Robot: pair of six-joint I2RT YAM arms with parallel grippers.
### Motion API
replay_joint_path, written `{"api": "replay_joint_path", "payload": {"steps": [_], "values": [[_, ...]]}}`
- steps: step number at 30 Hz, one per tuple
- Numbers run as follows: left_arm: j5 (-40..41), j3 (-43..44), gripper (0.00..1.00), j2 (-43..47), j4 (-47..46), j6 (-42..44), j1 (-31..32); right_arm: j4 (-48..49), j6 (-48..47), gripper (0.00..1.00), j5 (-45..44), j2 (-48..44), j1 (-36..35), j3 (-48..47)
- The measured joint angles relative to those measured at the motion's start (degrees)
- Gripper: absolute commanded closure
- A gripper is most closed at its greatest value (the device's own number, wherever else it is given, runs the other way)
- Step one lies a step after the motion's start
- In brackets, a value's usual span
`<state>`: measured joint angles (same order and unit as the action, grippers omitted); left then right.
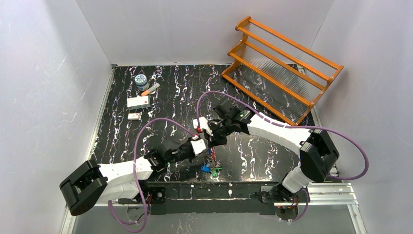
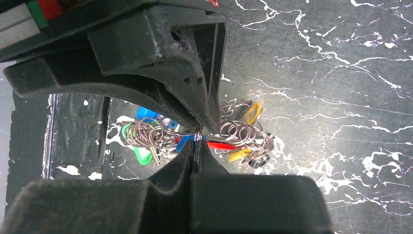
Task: Put the keys on the keyring
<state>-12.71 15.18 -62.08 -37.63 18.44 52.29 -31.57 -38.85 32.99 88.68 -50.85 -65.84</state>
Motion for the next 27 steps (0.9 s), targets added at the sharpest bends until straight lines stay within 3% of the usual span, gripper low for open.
{"api": "replay_joint_path", "payload": {"steps": [13, 21, 27], "values": [[0.0, 0.7, 0.86, -0.4, 0.4, -0.5, 0.0, 0.0, -0.2, 0.99, 0.0, 0.0, 0.0, 0.0], [0.8, 0.7, 0.78, 0.3, 0.4, -1.1, 0.0, 0.1, -0.2, 0.99, 0.0, 0.0, -0.1, 0.0], [1.3, 0.6, 0.83, 1.1, 0.4, -1.5, 0.0, 0.2, -0.4, 0.99, -0.1, 0.0, -0.2, 0.0]]}}
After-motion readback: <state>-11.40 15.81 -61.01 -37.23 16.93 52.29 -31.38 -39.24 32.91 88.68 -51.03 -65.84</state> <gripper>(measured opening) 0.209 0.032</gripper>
